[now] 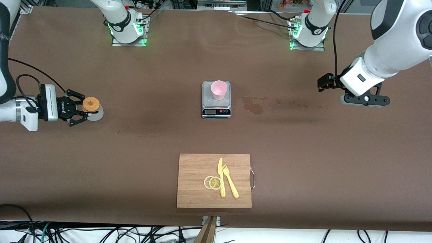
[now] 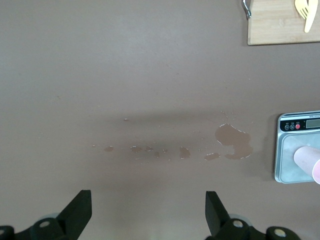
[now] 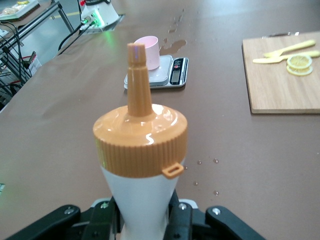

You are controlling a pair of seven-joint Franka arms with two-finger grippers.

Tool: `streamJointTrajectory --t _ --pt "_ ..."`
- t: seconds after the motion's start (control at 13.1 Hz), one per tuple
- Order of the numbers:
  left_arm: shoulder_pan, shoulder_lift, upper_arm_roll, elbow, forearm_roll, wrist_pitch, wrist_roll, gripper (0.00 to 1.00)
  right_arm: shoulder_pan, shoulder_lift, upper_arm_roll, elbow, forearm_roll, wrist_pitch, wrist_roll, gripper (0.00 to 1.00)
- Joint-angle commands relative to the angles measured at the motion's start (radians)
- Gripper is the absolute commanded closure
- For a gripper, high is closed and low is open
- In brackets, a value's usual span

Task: Add sauce to pink cup with both arms
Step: 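Carry the bottle back upright with the right gripper to its spot, then lower the bottle onto the table and open the right gripper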

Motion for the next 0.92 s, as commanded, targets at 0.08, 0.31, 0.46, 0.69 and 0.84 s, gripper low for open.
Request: streamJointTrajectory --t 0.08,0.31,0.46,0.69,0.84 --pt "0.029 -0.042 -0.008 -0.007 -0.003 -0.010 -0.017 0.00 -0.065 0.080 0.017 -0.011 0.129 -0.017 -0.202 1.00" --pt "0.029 -0.045 -0.011 -0.008 0.008 -0.012 -0.019 0.00 -0.095 0.154 0.015 -0.015 0.189 -0.051 -0.313 1.00" --pt "0.031 -0.047 -0.008 -0.007 0.017 -0.012 -0.022 0.00 -0.114 0.215 0.015 -0.014 0.227 -0.077 -0.389 1.00" --pt "0.029 -0.045 -0.005 -0.008 0.019 -0.015 -0.022 0.00 -0.141 0.310 0.015 -0.013 0.279 -0.118 -0.489 1.00" --pt "-0.013 -0.045 0.024 -0.011 0.046 -0.016 -0.020 0.00 -0.147 0.343 0.015 -0.013 0.293 -0.129 -0.527 1.00"
